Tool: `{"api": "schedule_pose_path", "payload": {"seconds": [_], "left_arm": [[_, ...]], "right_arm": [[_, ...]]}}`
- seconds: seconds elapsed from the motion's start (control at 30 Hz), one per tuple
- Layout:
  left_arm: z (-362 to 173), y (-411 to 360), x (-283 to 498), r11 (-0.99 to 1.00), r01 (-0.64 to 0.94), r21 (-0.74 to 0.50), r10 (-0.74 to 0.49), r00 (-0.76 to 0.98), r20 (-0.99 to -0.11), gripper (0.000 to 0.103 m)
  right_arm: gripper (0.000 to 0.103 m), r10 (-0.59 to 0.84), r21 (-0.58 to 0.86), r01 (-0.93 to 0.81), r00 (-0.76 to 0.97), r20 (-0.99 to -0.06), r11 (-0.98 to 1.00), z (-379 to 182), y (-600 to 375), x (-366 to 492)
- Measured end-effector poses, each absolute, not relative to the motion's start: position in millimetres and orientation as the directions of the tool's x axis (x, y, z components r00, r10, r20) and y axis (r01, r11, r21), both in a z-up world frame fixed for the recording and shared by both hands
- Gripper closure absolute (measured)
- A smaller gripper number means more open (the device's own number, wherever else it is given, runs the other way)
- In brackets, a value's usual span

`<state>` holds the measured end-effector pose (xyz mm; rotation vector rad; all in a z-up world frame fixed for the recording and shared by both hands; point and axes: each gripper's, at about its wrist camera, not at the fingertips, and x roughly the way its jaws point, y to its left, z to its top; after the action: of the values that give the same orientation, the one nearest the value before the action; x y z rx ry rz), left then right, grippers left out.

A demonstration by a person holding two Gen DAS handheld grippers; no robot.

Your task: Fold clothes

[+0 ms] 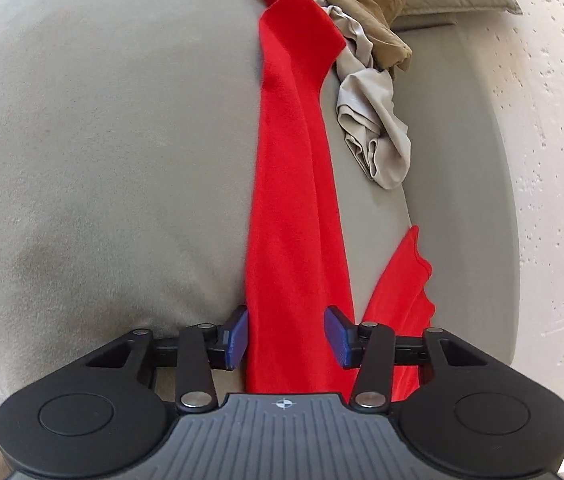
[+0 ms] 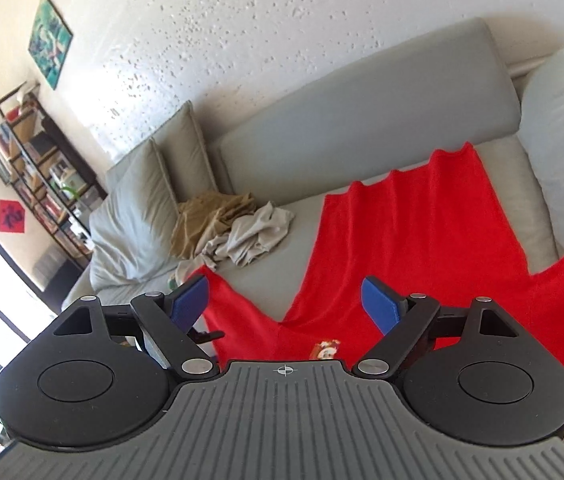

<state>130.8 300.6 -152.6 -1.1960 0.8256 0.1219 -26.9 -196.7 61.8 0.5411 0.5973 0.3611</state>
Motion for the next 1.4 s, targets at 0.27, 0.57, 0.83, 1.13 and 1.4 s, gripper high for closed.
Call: {"api": "schedule_pose_path", "payload": {"seconds": [0.27, 0.57, 0.83, 1.13, 1.4], "left_arm": [[-156.4, 306.8, 124.6, 0.374, -0.521, -0.767, -0.241, 0.744, -0.623, 0.093], [-124.6, 282.2, 94.4, 0.616, -0.523, -0.589, -0.047, 0.723, -0.690, 0.097], [-88.5, 246.1, 60.9, 0.666, -0.495, -0.559, -0.097, 0.685, -0.722, 0.050], [-126.8, 189.7, 42.9, 0.688, -0.453, -0.567, -0.125, 0.695, -0.708, 0.063], [-105.4, 178.4, 11.7, 0.738, -0.464, -0.491, -0.029, 0.705, -0.709, 0.103]], "right_arm": [[0.018, 0.516, 0.656, -0.152, 0.754, -0.406, 0.739, 49.3, -203.6, -35.8], [0.018, 0.533, 0.654, -0.157, 0.731, -0.427, 0.740, 42.5, -200.6, -49.5], [0.017, 0.532, 0.658, -0.133, 0.714, -0.455, 0.741, 32.1, -217.4, -62.2], [0.017, 0.540, 0.711, -0.026, 0.670, -0.509, 0.702, -12.5, -245.1, -73.8], [0.017, 0.538, 0.730, 0.005, 0.671, -0.509, 0.684, -30.4, -258.4, -75.1]]}}
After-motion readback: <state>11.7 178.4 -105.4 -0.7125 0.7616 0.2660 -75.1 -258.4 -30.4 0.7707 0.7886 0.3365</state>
